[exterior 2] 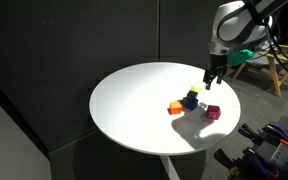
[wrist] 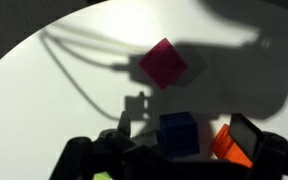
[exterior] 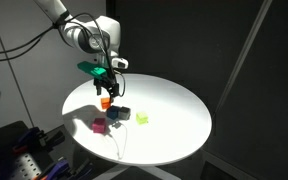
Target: Pick up the blue block and put it on the gray block
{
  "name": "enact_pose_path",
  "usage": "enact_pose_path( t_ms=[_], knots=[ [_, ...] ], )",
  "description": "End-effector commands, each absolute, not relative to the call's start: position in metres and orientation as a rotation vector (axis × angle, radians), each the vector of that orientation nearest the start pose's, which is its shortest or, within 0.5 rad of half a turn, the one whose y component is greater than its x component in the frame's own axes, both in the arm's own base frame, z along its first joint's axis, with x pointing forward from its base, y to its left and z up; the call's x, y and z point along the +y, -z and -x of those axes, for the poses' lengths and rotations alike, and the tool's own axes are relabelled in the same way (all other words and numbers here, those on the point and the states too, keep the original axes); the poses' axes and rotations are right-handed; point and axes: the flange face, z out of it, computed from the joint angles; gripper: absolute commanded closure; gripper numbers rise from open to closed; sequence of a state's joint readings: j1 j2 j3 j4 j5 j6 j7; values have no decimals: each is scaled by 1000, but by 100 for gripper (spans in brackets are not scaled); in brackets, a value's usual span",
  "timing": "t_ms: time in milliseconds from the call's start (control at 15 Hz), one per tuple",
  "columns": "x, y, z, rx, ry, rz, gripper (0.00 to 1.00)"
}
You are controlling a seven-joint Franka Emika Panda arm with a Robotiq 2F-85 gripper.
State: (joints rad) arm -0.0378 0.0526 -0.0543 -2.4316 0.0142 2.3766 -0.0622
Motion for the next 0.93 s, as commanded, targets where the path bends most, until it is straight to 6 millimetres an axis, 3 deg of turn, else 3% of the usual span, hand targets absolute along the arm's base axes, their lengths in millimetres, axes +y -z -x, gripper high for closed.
enact_pose_path(
  t_ms=[0,867],
  knots=[
    [-42,-264,-471,38,-152,3133,0],
    [-28,-201,-480,30,12,3147,0]
  ],
)
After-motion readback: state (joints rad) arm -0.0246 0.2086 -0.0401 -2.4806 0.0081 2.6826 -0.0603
